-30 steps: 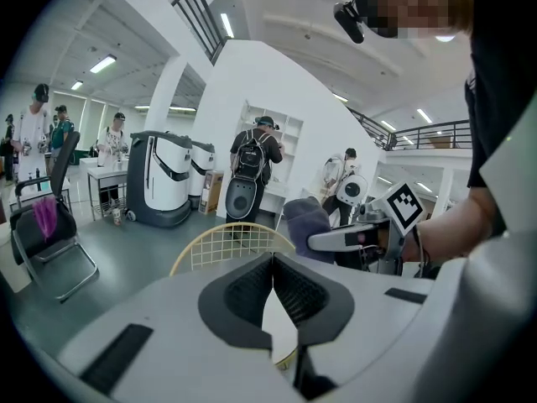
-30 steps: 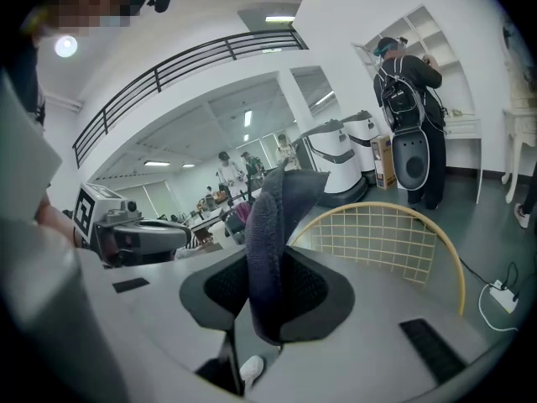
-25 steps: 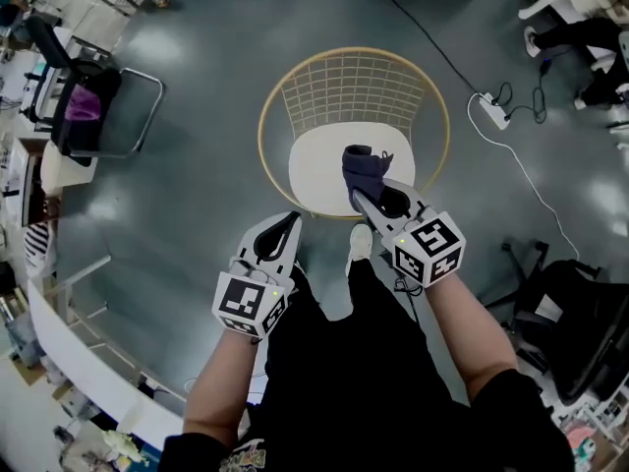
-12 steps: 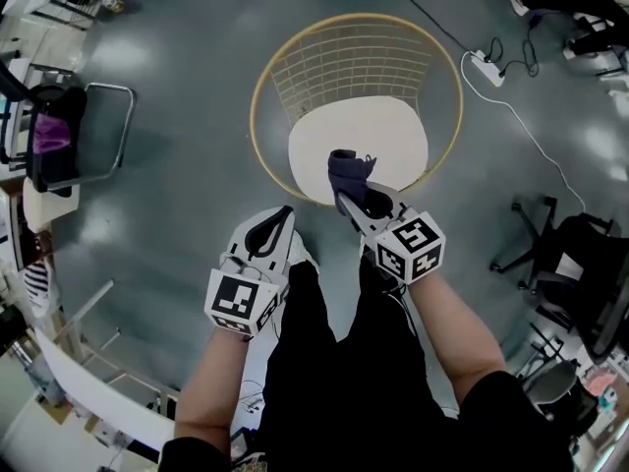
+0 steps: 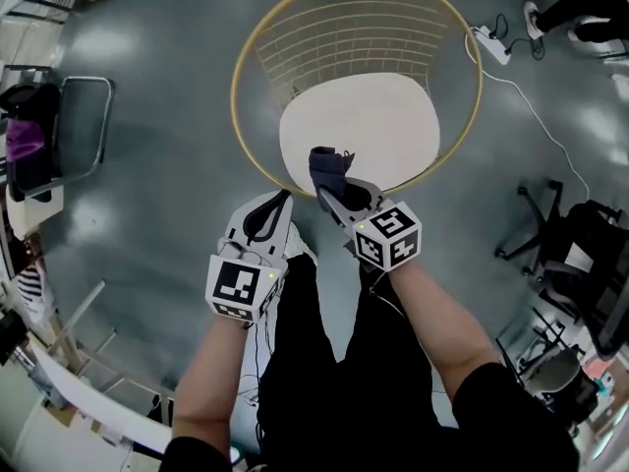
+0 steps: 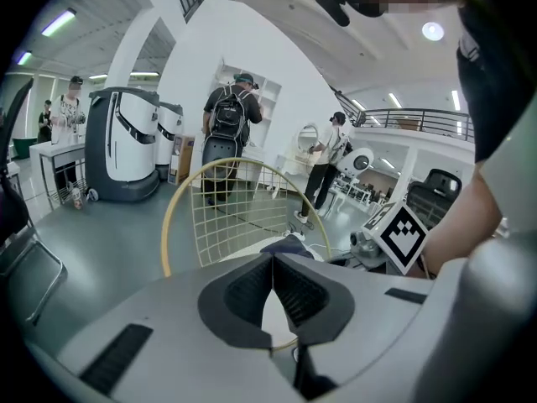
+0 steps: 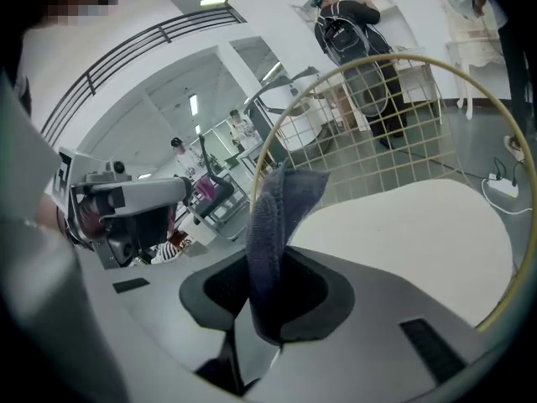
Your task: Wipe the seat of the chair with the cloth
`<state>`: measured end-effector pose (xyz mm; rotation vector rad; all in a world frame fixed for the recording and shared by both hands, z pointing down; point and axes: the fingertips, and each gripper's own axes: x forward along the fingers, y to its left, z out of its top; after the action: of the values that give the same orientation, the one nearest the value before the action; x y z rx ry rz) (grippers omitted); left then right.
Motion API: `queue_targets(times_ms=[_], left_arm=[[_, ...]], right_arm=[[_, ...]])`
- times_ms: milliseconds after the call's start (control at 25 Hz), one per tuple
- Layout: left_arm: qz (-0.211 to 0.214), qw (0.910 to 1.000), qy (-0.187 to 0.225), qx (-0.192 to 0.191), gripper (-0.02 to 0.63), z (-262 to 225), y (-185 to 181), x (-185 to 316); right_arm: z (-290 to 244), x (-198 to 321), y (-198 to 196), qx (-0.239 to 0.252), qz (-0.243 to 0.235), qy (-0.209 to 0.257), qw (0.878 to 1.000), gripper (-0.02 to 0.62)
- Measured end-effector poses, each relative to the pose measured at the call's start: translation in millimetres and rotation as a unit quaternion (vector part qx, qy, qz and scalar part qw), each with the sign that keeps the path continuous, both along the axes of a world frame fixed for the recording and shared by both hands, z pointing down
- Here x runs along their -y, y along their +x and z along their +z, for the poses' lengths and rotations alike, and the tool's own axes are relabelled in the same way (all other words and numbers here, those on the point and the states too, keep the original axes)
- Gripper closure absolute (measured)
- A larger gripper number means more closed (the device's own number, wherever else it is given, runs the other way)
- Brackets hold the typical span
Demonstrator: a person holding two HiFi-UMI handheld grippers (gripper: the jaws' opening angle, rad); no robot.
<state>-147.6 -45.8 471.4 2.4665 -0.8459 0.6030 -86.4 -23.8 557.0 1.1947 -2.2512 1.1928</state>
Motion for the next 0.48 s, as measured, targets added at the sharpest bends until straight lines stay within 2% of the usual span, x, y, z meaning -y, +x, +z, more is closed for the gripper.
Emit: queue_targets(times_ms=[240, 480], left_arm=[[-0.013, 0.9998, -0.017, 0.0, 0.586, 42.3, -5.3, 0.7], [-0.009, 0.9992, -0.038, 0.008, 0.586, 83.9, -10.0, -8.4]], right_arm=[[60.2, -8.5, -18.1, 0.005, -0.011, -0.037, 0.999, 0.502], [101.3, -15.5, -36.8, 0.01, -0.024, -0.059, 0.998, 0.502]])
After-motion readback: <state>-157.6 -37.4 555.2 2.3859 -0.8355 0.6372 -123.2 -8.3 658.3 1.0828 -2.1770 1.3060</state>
